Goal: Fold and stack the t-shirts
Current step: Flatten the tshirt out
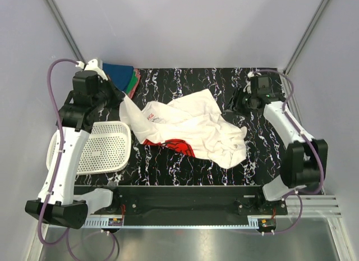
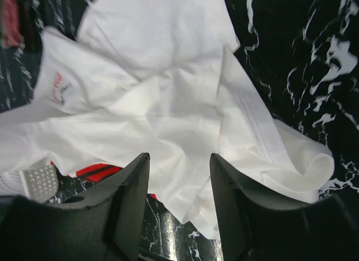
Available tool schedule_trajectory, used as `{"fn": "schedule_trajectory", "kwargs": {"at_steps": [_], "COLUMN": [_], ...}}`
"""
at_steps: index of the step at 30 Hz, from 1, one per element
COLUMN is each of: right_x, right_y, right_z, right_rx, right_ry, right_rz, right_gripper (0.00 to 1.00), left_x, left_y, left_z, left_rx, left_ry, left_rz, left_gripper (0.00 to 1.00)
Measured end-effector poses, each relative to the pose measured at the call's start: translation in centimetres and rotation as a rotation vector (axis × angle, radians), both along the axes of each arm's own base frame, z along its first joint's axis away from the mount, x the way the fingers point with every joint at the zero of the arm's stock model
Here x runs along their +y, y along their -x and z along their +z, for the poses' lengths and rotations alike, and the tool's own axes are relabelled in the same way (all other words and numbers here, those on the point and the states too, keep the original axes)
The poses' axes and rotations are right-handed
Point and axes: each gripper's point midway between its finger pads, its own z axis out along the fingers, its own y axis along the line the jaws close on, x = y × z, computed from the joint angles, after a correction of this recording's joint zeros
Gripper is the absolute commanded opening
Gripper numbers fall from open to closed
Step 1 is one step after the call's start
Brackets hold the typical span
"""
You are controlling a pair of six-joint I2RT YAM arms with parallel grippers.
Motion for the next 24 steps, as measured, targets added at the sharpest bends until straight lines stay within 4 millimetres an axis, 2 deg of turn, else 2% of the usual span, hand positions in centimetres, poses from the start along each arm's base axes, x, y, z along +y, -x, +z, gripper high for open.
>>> {"fn": "schedule_trajectory", "kwargs": {"at_steps": [2,3,6,10,17,24], "right_x": [0.4,0.4,0.4,0.9,2.0,2.5], "right_y": [0.5,0.8,0.8,-0.3,-0.9,-0.2], "right_z": [-4.2,-6.0,-9.1,-11.1,-13.3,-16.2], "right_rx": [0.101,0.143,0.212,0.220,0.216,0.264], "right_ry": [-0.009,-0.009,-0.002,-0.016,-0.070,-0.104], "right_rz": [0.012,0.013,0.012,0.021,0.054,0.057], "right_gripper": [0.49,0.42,0.36,0.40,0.43,0.44], "left_x": [0.0,0.0,0.1,0.2,0.5,0.6], "left_y": [0.1,0.2,0.3,0.3,0.3,0.3], "left_z": [-1.2,-1.6,-2.2,-2.9,-3.4,-3.8], "left_rx": [0.031,0.041,0.055,0.068,0.077,0.087], "left_ry": [-0.008,-0.011,-0.018,-0.029,-0.051,-0.055], "left_rz": [-0.002,-0.002,-0.003,-0.004,0.002,0.007], "left_gripper": [0.00,0.00,0.00,0.00,0.00,0.00]}}
